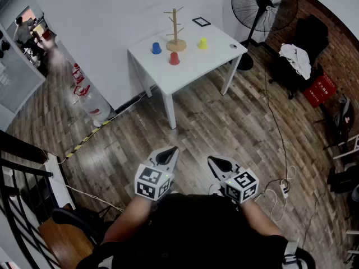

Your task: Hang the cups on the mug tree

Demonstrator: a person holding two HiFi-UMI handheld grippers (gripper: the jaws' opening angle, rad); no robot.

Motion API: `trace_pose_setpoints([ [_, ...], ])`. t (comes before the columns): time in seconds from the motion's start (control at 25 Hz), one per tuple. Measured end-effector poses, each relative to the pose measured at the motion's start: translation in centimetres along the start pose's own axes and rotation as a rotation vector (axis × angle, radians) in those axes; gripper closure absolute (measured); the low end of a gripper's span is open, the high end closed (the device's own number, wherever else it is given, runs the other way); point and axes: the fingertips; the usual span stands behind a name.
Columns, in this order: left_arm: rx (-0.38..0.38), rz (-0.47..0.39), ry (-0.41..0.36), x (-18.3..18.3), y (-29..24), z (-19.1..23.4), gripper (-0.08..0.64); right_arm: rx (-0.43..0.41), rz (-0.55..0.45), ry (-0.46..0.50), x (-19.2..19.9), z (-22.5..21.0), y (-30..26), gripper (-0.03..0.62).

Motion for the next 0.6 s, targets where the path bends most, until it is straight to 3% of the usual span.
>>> trace_pose_setpoints([
  [0.36,0.014,0.002,-0.012,0.3,0.2,1.2,0.548,0.017,0.0,0.008,0.0,0.4,-1.2,0.586],
  [0.6,0.027,0.008,-0.007,0.7,0.5,1.8,0.548,0.033,-0.023,-0.079,-0.1,1.2,-2.0,0.586],
])
Point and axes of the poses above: the fingertips, and each gripper's own axes: y backward along the fingers, z to its left, x out of its underside, and after that the axes turned 9 degrees about -x, right-handed
